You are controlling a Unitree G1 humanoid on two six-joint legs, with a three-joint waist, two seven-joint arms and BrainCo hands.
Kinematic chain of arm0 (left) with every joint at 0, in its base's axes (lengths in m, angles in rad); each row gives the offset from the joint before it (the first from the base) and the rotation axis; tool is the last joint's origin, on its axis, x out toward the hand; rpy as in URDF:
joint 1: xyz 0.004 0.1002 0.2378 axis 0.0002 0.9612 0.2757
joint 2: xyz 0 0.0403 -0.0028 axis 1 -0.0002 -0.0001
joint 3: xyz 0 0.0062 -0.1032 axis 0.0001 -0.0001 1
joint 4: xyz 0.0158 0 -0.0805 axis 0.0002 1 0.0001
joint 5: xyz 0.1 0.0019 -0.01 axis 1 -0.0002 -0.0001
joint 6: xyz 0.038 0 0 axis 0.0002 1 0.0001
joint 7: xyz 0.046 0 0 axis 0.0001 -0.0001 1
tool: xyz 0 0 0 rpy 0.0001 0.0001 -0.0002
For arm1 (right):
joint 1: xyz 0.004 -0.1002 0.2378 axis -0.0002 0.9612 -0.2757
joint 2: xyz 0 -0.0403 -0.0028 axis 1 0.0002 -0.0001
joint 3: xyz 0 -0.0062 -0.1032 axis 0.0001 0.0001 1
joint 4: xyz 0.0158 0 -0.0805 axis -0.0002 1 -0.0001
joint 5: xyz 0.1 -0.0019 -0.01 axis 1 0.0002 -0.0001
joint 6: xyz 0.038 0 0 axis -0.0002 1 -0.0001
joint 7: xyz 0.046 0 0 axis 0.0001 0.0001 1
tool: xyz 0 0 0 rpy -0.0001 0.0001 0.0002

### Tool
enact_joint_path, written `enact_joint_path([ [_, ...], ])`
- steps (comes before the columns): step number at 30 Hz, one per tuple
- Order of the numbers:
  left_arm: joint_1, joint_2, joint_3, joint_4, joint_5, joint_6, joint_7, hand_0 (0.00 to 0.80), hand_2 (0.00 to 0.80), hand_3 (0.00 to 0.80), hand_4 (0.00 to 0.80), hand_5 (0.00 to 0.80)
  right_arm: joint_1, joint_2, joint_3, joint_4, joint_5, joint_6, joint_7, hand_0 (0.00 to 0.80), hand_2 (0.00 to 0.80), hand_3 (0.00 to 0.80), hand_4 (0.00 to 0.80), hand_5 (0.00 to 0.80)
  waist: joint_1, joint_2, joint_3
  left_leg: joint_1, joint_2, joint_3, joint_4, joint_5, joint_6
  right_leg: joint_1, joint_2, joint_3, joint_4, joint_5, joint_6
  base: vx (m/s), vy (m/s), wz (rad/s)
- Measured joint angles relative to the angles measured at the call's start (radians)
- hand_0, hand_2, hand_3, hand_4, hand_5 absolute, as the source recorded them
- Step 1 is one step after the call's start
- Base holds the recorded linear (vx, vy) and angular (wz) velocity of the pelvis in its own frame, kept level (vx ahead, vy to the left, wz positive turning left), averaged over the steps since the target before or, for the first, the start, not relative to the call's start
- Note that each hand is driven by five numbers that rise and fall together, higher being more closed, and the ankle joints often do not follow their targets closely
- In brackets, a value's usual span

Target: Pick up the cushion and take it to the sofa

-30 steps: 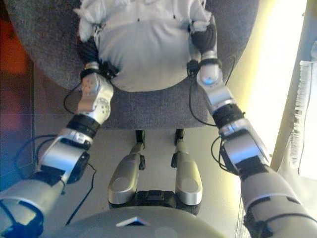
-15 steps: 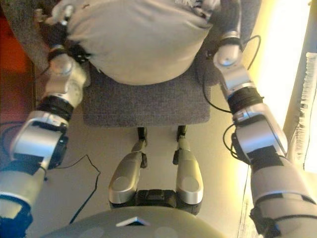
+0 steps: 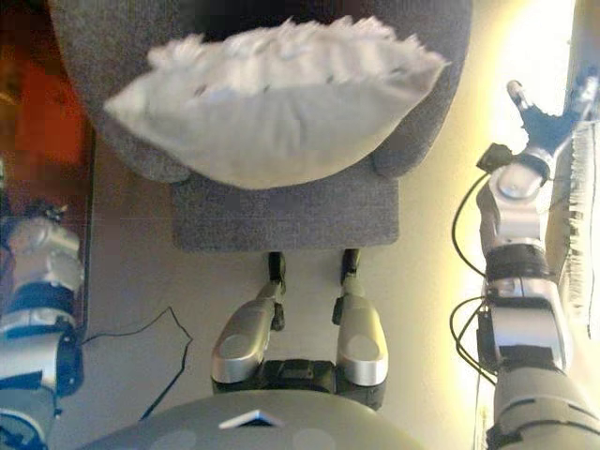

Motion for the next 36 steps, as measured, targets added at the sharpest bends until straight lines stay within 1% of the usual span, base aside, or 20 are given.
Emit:
enact_joint_path([
  [3, 0.100, -0.057, 0.000, -0.001, 0.015, 0.018, -0.006, 0.000, 0.000, 0.000, 0.000, 0.000, 0.079, -0.005, -0.045, -0.006, -0.003, -0.001, -0.001, 0.000, 0.000, 0.000, 0.000, 0.000, 0.003, 0.012, -0.071, 0.027, 0.002, -0.003, -0.002, -0.010, 0.000, 0.028, 0.002, -0.004, 0.000, -0.012, 0.002, 0.169, -0.030, 0.02],
  [6, 0.174, -0.096, 0.000, -0.005, 0.031, 0.034, -0.033, 0.000, 0.000, 0.000, 0.000, 0.000, 0.170, -0.010, -0.076, -0.032, -0.021, -0.001, 0.001, 0.000, 0.000, 0.000, 0.000, 0.000, 0.000, 0.009, -0.128, 0.057, 0.004, -0.016, -0.002, -0.021, -0.002, 0.063, 0.004, -0.015, -0.002, -0.031, 0.005, 0.160, -0.023, 0.09],
  [8, 0.223, -0.112, 0.001, -0.008, 0.031, 0.043, -0.059, 0.000, 0.000, 0.000, 0.000, 0.000, 0.216, -0.011, -0.106, -0.057, -0.024, -0.001, 0.006, 0.000, 0.000, 0.000, 0.000, 0.000, 0.001, 0.007, -0.144, 0.083, 0.006, -0.017, -0.002, -0.029, 0.000, 0.091, 0.004, -0.020, -0.003, -0.040, 0.007, 0.184, -0.029, 0.06],
  [10, 0.274, -0.136, 0.004, 0.001, 0.031, 0.047, -0.099, 0.000, 0.000, 0.000, 0.000, 0.000, 0.261, -0.011, -0.129, -0.061, -0.024, -0.001, 0.013, 0.000, 0.000, 0.000, 0.000, 0.000, 0.002, 0.003, -0.179, 0.101, 0.006, -0.017, -0.002, -0.040, -0.002, 0.109, 0.005, -0.021, -0.003, -0.048, 0.009, 0.151, -0.023, 0.02],
  [12, 0.320, -0.157, 0.007, 0.036, 0.031, 0.054, -0.129, 0.000, 0.000, 0.000, 0.000, 0.000, 0.303, -0.011, -0.155, -0.061, -0.024, 0.000, 0.026, 0.000, 0.000, 0.000, 0.000, 0.000, 0.003, -0.004, -0.214, 0.118, 0.008, -0.016, -0.003, -0.049, -0.003, 0.127, 0.005, -0.022, -0.005, -0.057, 0.010, 0.124, -0.006, 0.01],
  [14, 0.346, -0.175, 0.035, 0.098, 0.029, 0.073, -0.164, 0.000, 0.000, 0.000, 0.000, 0.000, 0.340, -0.010, -0.173, -0.058, -0.025, 0.005, 0.034, 0.000, 0.000, 0.000, 0.000, 0.000, 0.003, -0.013, -0.239, 0.133, 0.009, -0.015, -0.002, -0.050, 0.000, 0.142, 0.006, -0.022, -0.005, -0.061, 0.012, 0.118, -0.002, 0.00],
  [16, 0.381, -0.181, 0.042, 0.168, 0.030, 0.100, -0.215, 0.000, 0.000, 0.000, 0.000, 0.000, 0.396, -0.006, -0.192, -0.035, -0.041, 0.006, 0.051, 0.000, 0.000, 0.000, 0.000, 0.000, -0.002, -0.026, -0.255, 0.152, 0.010, -0.015, -0.003, -0.060, -0.002, 0.162, 0.007, -0.022, -0.005, -0.069, 0.013, 0.097, -0.001, 0.01],
  [17, 0.398, -0.182, 0.041, 0.206, 0.030, 0.130, -0.255, 0.000, 0.000, 0.000, 0.000, 0.000, 0.424, -0.001, -0.196, -0.023, -0.041, 0.014, 0.052, 0.000, 0.000, 0.000, 0.000, 0.000, -0.003, -0.032, -0.268, 0.155, 0.009, -0.015, -0.003, -0.062, -0.002, 0.164, 0.007, -0.022, -0.005, -0.070, 0.014, 0.057, 0.014, 0.00],
  [19, 0.419, -0.181, 0.031, 0.300, 0.041, 0.242, -0.393, 0.000, 0.000, 0.000, 0.000, 0.000, 0.474, 0.007, -0.206, 0.011, -0.040, 0.045, 0.063, 0.000, 0.000, 0.000, 0.000, 0.000, -0.006, -0.038, -0.277, 0.164, 0.009, -0.011, -0.003, -0.064, -0.001, 0.172, 0.005, -0.021, -0.005, -0.071, 0.015, 0.035, 0.037, -0.04],
  [20, 0.427, -0.186, 0.012, 0.345, 0.072, 0.303, -0.472, 0.000, 0.000, 0.000, 0.000, 0.000, 0.500, 0.010, -0.210, 0.034, -0.040, 0.064, 0.071, 0.000, 0.000, 0.000, 0.000, 0.000, -0.008, -0.039, -0.284, 0.164, 0.008, -0.010, -0.003, -0.065, -0.001, 0.172, 0.004, -0.020, -0.005, -0.071, 0.015, 0.013, 0.042, -0.04],
  [22, 0.444, -0.194, -0.087, 0.415, 0.159, 0.425, -0.663, 0.000, 0.000, 0.000, 0.000, 0.000, 0.537, 0.019, -0.211, 0.143, -0.040, 0.091, 0.097, 0.000, 0.000, 0.000, 0.000, 0.000, -0.008, -0.040, -0.295, 0.165, 0.007, -0.005, -0.003, -0.065, 0.000, 0.171, 0.004, -0.017, -0.004, -0.071, 0.016, 0.009, 0.028, -0.03],
  [23, 0.451, -0.206, -0.117, 0.442, 0.200, 0.484, -0.746, 0.000, 0.000, 0.000, 0.000, 0.000, 0.547, 0.022, -0.212, 0.215, -0.039, 0.107, 0.113, 0.000, 0.000, 0.000, 0.000, 0.000, -0.008, -0.040, -0.297, 0.165, 0.008, 0.002, -0.004, -0.067, 0.004, 0.170, 0.004, -0.014, -0.003, -0.071, 0.016, 0.023, 0.002, -0.10],
  [24, 0.459, -0.217, -0.159, 0.466, 0.248, 0.537, -0.816, 0.000, 0.000, 0.000, 0.000, 0.000, 0.549, 0.025, -0.214, 0.289, -0.037, 0.117, 0.127, 0.000, 0.000, 0.000, 0.000, 0.000, -0.008, -0.039, -0.297, 0.164, 0.008, 0.009, -0.004, -0.068, 0.004, 0.169, 0.004, -0.008, -0.003, -0.071, 0.015, 0.034, -0.014, -0.15],
  [26, 0.475, -0.236, -0.210, 0.511, 0.336, 0.603, -0.892, 0.000, 0.000, 0.000, 0.000, 0.000, 0.559, 0.039, -0.216, 0.402, -0.036, 0.130, 0.155, 0.000, 0.000, 0.000, 0.000, 0.000, -0.009, -0.038, -0.298, 0.165, 0.010, 0.013, -0.004, -0.068, 0.004, 0.167, 0.005, 0.000, -0.002, -0.072, 0.014, 0.043, -0.030, -0.13],
  [28, 0.486, -0.245, -0.227, 0.522, 0.393, 0.638, -0.926, 0.000, 0.000, 0.000, 0.000, 0.000, 0.587, 0.057, -0.216, 0.451, -0.034, 0.142, 0.180, 0.000, 0.000, 0.000, 0.000, 0.000, -0.011, -0.038, -0.299, 0.164, 0.011, 0.018, -0.004, -0.068, 0.004, 0.161, 0.006, 0.003, -0.001, -0.072, 0.014, 0.028, -0.081, -0.12],
  [29, 0.488, -0.245, -0.247, 0.521, 0.433, 0.655, -0.947, 0.000, 0.000, 0.000, 0.000, 0.000, 0.602, 0.072, -0.213, 0.475, -0.019, 0.143, 0.192, 0.000, 0.000, 0.000, 0.000, 0.000, -0.009, -0.037, -0.300, 0.163, 0.012, 0.024, -0.004, -0.068, 0.004, 0.153, 0.006, 0.004, 0.001, -0.071, 0.014, -0.026, -0.104, -0.14],
  [31, 0.487, -0.247, -0.274, 0.521, 0.470, 0.672, -0.972, 0.000, 0.000, 0.000, 0.000, 0.000, 0.613, 0.118, -0.181, 0.510, -0.001, 0.152, 0.211, 0.000, 0.000, 0.000, 0.000, 0.000, -0.009, -0.039, -0.299, 0.162, 0.016, 0.033, -0.004, -0.068, 0.003, 0.149, 0.008, 0.004, 0.002, -0.071, 0.015, -0.138, -0.098, -0.13],
  [33, 0.474, -0.249, -0.300, 0.519, 0.495, 0.678, -0.986, 0.000, 0.000, 0.000, 0.000, 0.000, 0.612, 0.164, -0.123, 0.561, 0.004, 0.152, 0.230, 0.000, 0.000, 0.000, 0.000, 0.000, -0.008, -0.045, -0.298, 0.144, 0.017, 0.035, -0.002, -0.068, 0.003, 0.127, 0.008, 0.004, 0.006, -0.071, 0.015, -0.297, -0.082, -0.07],
  [34, 0.462, -0.249, -0.331, 0.517, 0.504, 0.679, -1.000, 0.000, 0.000, 0.000, 0.000, 0.000, 0.608, 0.181, -0.075, 0.580, 0.019, 0.155, 0.250, 0.000, 0.000, 0.000, 0.000, 0.000, -0.008, -0.047, -0.295, 0.119, 0.017, 0.036, 0.000, -0.061, 0.004, 0.096, 0.007, 0.004, 0.018, -0.071, 0.015, -0.240, -0.059, -0.03],
  [36, 0.417, -0.247, -0.382, 0.514, 0.543, 0.679, -1.019, 0.000, 0.000, 0.000, 0.000, 0.000, 0.579, 0.226, -0.013, 0.611, 0.043, 0.158, 0.299, 0.000, 0.000, 0.000, 0.000, 0.000, -0.008, -0.059, -0.264, 0.061, 0.017, 0.036, 0.019, -0.053, 0.006, 0.039, 0.003, 0.006, 0.041, -0.070, 0.016, -0.254, -0.061, -0.02],
])
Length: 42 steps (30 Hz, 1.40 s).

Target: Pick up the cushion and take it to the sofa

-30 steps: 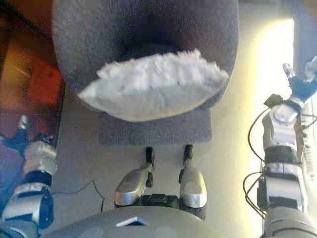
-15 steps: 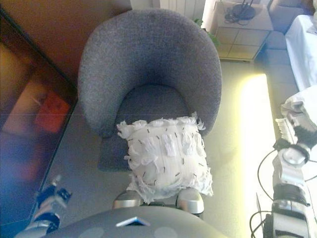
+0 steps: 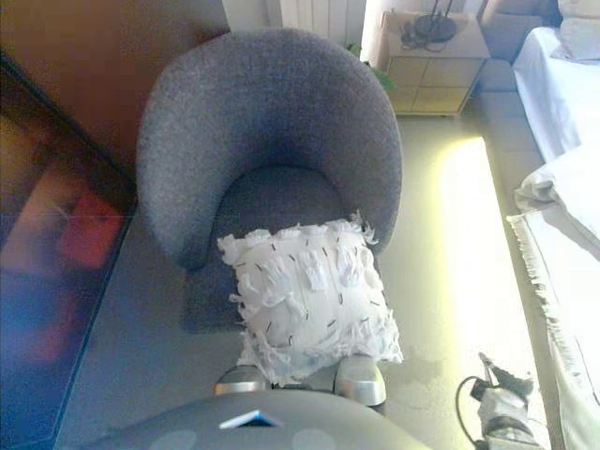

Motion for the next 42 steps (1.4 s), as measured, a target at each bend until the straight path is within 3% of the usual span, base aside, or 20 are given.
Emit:
enact_joint_path([
  [5, -0.196, 0.005, -0.117, -0.031, 0.029, -0.034, 0.094, 0.000, 0.000, 0.000, 0.000, 0.000, -0.168, 0.058, 0.179, -0.003, 0.030, 0.006, 0.117, 0.000, 0.000, 0.000, 0.000, 0.000, 0.000, -0.028, 0.189, -0.141, -0.012, -0.002, 0.062, 0.026, 0.010, -0.133, -0.012, 0.018, 0.035, 0.040, -0.001, -0.258, -0.021, 0.02],
  [10, -0.410, -0.007, -0.205, -0.124, -0.025, -0.119, 0.256, 0.000, 0.000, 0.000, 0.000, 0.000, -0.374, 0.089, 0.312, -0.063, 0.038, 0.015, 0.167, 0.000, 0.000, 0.000, 0.000, 0.000, 0.001, -0.015, 0.332, -0.207, -0.035, -0.001, 0.033, 0.066, 0.021, -0.191, -0.018, 0.055, -0.013, 0.093, -0.001, -0.135, 0.022, 0.01],
  [14, -0.504, -0.018, -0.301, -0.211, -0.049, -0.170, 0.351, 0.000, 0.000, 0.000, 0.000, 0.000, -0.450, 0.106, 0.394, -0.125, 0.038, 0.025, 0.174, 0.000, 0.000, 0.000, 0.000, 0.000, 0.000, -0.008, 0.338, -0.253, -0.039, -0.001, 0.006, 0.082, 0.019, -0.246, -0.017, 0.055, -0.029, 0.113, -0.001, -0.074, 0.013, 0.02],
  [19, -0.553, -0.040, -0.370, -0.287, -0.064, -0.202, 0.367, 0.000, 0.000, 0.000, 0.000, 0.000, -0.467, 0.058, 0.435, -0.180, 0.038, 0.046, 0.164, 0.000, 0.000, 0.000, 0.000, 0.000, -0.001, -0.004, 0.340, -0.289, -0.041, -0.008, -0.011, 0.087, 0.020, -0.285, -0.017, 0.052, -0.038, 0.117, -0.009, -0.013, 0.017, 0.00],
  [22, -0.553, -0.043, -0.374, -0.292, -0.065, -0.201, 0.374, 0.000, 0.000, 0.000, 0.000, 0.000, -0.469, 0.047, 0.446, -0.197, 0.039, 0.046, 0.159, 0.000, 0.000, 0.000, 0.000, 0.000, 0.000, 0.001, 0.343, -0.314, -0.042, -0.027, -0.012, 0.086, 0.018, -0.309, -0.017, 0.049, -0.038, 0.114, -0.009, -0.017, -0.006, 0.03],
  [34, -0.564, -0.042, -0.388, -0.285, -0.103, -0.221, 0.392, 0.000, 0.000, 0.000, 0.000, 0.000, -0.529, 0.038, 0.455, -0.205, 0.039, 0.040, 0.154, 0.000, 0.000, 0.000, 0.000, 0.000, -0.001, 0.008, 0.345, -0.480, -0.043, -0.036, -0.013, 0.116, 0.015, -0.483, -0.017, 0.048, -0.020, 0.124, -0.005, -0.043, 0.004, 0.03],
  [42, -0.576, -0.040, -0.388, -0.337, -0.134, -0.240, 0.377, 0.000, 0.000, 0.000, 0.000, 0.000, -0.498, 0.001, 0.493, -0.310, 0.039, 0.020, 0.208, 0.000, 0.000, 0.000, 0.000, 0.000, -0.001, 0.011, 0.346, -0.483, -0.043, -0.039, -0.014, 0.118, 0.015, -0.487, -0.015, 0.046, -0.017, 0.130, -0.013, -0.042, -0.012, 0.00],
])
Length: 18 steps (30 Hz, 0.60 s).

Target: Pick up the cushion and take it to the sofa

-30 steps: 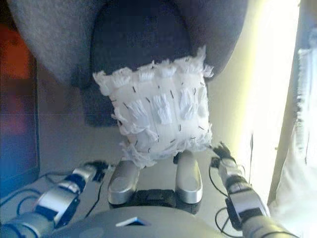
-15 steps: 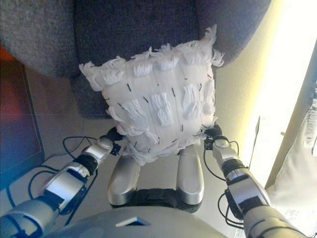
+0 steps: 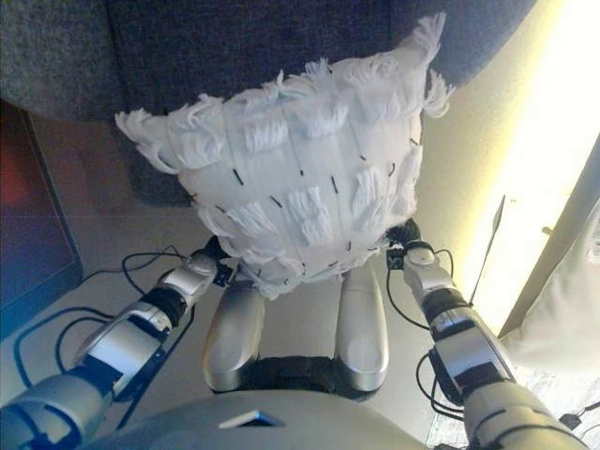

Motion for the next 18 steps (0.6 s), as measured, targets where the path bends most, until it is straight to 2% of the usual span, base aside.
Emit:
enact_joint_path([
  [5, 0.029, 0.034, -0.004, -0.097, -0.026, 0.000, -0.059, 0.000, 0.000, 0.000, 0.000, 0.000, 0.115, -0.069, 0.014, -0.214, 0.013, -0.004, 0.095, 0.000, 0.000, 0.000, 0.000, 0.000, -0.002, 0.000, 0.000, 0.099, 0.003, -0.001, -0.001, -0.004, -0.005, 0.104, 0.002, -0.004, -0.008, -0.007, 0.006, 0.005, -0.003, -0.01],
  [10, 0.144, 0.162, 0.002, -0.315, -0.148, -0.011, -0.184, 0.000, 0.000, 0.000, 0.000, 0.000, 0.243, -0.129, -0.034, -0.404, 0.022, -0.032, 0.229, 0.000, 0.000, 0.000, 0.000, 0.000, -0.004, -0.003, 0.000, 0.220, 0.017, -0.004, -0.005, -0.021, -0.020, 0.231, 0.011, -0.008, -0.022, -0.012, 0.008, 0.065, -0.012, -0.04],
  [13, 0.200, 0.224, 0.032, -0.417, -0.200, -0.011, -0.259, 0.000, 0.000, 0.000, 0.000, 0.000, 0.261, -0.150, -0.077, -0.461, 0.038, -0.036, 0.296, 0.000, 0.000, 0.000, 0.000, 0.000, -0.018, -0.004, -0.001, 0.255, 0.020, -0.014, -0.007, -0.024, -0.015, 0.271, 0.011, -0.019, -0.022, -0.016, 0.003, 0.112, 0.000, 0.05],
  [18, 0.275, 0.271, 0.091, -0.528, -0.237, 0.004, -0.355, 0.000, 0.000, 0.000, 0.000, 0.000, 0.287, -0.161, -0.127, -0.560, 0.061, -0.035, 0.363, 0.000, 0.000, 0.000, 0.000, 0.000, -0.026, -0.013, -0.008, 0.304, 0.021, -0.013, -0.007, -0.027, -0.016, 0.317, 0.013, -0.019, -0.022, -0.016, 0.002, 0.113, 0.013, -0.02],
])
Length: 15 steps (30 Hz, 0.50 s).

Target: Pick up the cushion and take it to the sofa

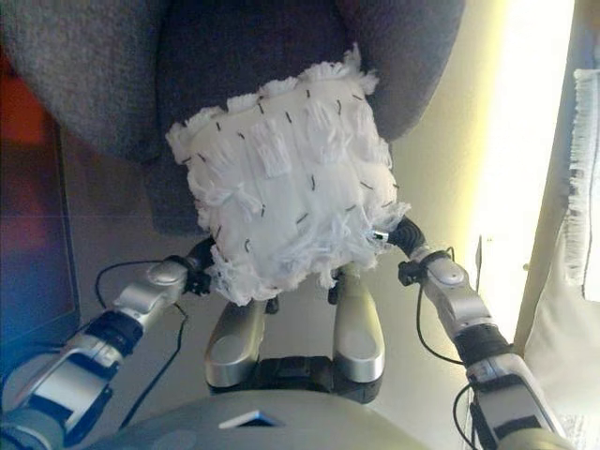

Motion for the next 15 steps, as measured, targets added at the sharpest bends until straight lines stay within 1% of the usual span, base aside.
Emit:
enact_joint_path([
  [4, 0.082, 0.042, 0.048, -0.090, -0.074, 0.025, -0.058, 0.000, 0.000, 0.000, 0.000, 0.000, 0.044, -0.003, -0.028, -0.088, 0.018, 0.008, 0.060, 0.000, 0.000, 0.000, 0.000, 0.000, 0.002, -0.006, -0.030, 0.048, 0.006, 0.001, 0.004, -0.012, -0.005, 0.047, 0.006, 0.000, 0.000, -0.012, -0.007, 0.124, 0.006, -0.01],
  [6, 0.140, 0.053, 0.082, -0.173, -0.120, 0.051, -0.073, 0.000, 0.000, 0.000, 0.000, 0.000, 0.073, -0.005, -0.053, -0.140, 0.034, 0.014, 0.082, 0.000, 0.000, 0.000, 0.000, 0.000, 0.003, -0.007, -0.044, 0.076, 0.007, 0.001, 0.004, -0.020, -0.005, 0.077, 0.007, -0.001, 0.000, -0.018, -0.006, 0.131, 0.003, 0.00],
  [10, 0.243, 0.053, 0.123, -0.280, -0.255, 0.074, -0.116, 0.000, 0.000, 0.000, 0.000, 0.000, 0.125, -0.004, -0.100, -0.177, 0.077, 0.011, 0.140, 0.000, 0.000, 0.000, 0.000, 0.000, 0.003, -0.010, -0.126, 0.117, 0.007, 0.004, 0.004, -0.037, -0.003, 0.116, 0.007, 0.000, -0.001, -0.035, -0.003, 0.138, -0.003, -0.01],
  [13, 0.276, 0.051, 0.137, -0.323, -0.321, 0.077, -0.137, 0.000, 0.000, 0.000, 0.000, 0.000, 0.155, -0.008, -0.121, -0.214, 0.107, 0.007, 0.162, 0.000, 0.000, 0.000, 0.000, 0.000, 0.004, -0.008, -0.170, 0.155, 0.007, 0.004, 0.003, -0.054, -0.003, 0.156, 0.007, 0.000, -0.001, -0.050, 0.002, 0.122, -0.002, -0.01],
  [15, 0.310, 0.049, 0.166, -0.354, -0.377, 0.079, -0.159, 0.000, 0.000, 0.000, 0.000, 0.000, 0.179, -0.009, -0.138, -0.262, 0.136, -0.005, 0.184, 0.000, 0.000, 0.000, 0.000, 0.000, 0.004, -0.009, -0.200, 0.171, 0.008, 0.005, 0.002, -0.059, -0.003, 0.170, 0.007, 0.000, -0.001, -0.055, 0.002, 0.146, 0.014, -0.02],
])
